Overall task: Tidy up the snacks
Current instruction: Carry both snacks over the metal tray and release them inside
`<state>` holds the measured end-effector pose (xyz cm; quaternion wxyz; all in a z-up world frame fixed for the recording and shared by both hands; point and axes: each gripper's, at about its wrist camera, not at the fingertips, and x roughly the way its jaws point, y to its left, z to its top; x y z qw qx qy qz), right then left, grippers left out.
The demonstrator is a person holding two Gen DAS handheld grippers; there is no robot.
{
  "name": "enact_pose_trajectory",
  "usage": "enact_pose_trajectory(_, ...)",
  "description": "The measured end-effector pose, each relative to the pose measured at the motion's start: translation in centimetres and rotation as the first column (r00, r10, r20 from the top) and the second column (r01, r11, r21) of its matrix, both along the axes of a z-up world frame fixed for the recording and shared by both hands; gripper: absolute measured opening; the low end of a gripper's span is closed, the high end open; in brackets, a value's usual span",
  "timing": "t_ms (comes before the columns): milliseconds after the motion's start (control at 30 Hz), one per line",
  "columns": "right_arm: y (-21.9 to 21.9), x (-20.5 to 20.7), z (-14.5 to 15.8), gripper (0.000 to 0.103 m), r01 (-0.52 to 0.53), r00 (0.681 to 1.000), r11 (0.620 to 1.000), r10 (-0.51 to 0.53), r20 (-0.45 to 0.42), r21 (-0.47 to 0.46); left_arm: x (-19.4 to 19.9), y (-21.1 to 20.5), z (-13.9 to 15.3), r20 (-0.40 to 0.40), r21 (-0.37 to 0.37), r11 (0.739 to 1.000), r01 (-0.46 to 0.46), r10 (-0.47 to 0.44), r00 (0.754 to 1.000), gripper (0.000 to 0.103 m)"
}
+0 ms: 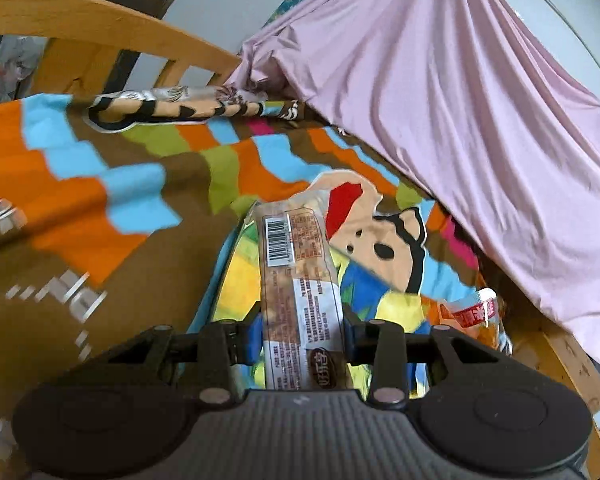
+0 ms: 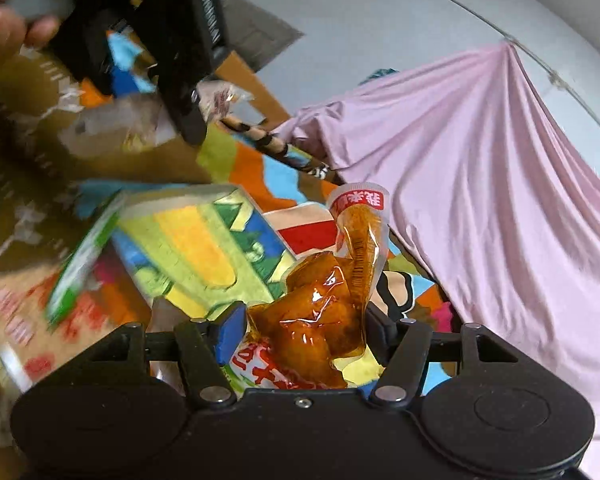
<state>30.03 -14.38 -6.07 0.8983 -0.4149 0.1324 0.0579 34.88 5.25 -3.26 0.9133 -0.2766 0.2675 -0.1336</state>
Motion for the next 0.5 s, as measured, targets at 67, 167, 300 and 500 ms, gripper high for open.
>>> enact_pose_trajectory(67, 0.2, 1.8, -0.1, 0.064, 0.006, 1.000, 1.000, -0.005, -0.010, 0.027, 1.8, -0.4, -0.5, 0.000, -0.006, 1.000, 0.007, -0.007, 1.000, 0.041)
enact_pose_trajectory(167, 0.4, 3.8, -0.2, 0.065, 0.003, 1.000, 0.999, -0.002, -0.003, 0.053, 4.2, -1.1, -1.3, -0.004, -0.005, 1.000, 0.028, -0.028, 1.000, 0.041)
enact_pose_trajectory(300, 0.2, 6.0, 0.2, 0.065, 0.021, 1.000, 0.992, -0.018, -0.026, 0.124, 5.8, -2.0, -2.8, 0.017, 0.010, 0.998, 0.066, -0.066, 0.998, 0.041)
enact_pose_trajectory(500, -0.7, 8.8, -1.1, 0.065, 0.075, 0.992, 0.978, -0.054, -0.111, 0.193, 6.9, -2.6, -5.5, -0.052, 0.037, 0.997, 0.065, -0.063, 0.997, 0.041)
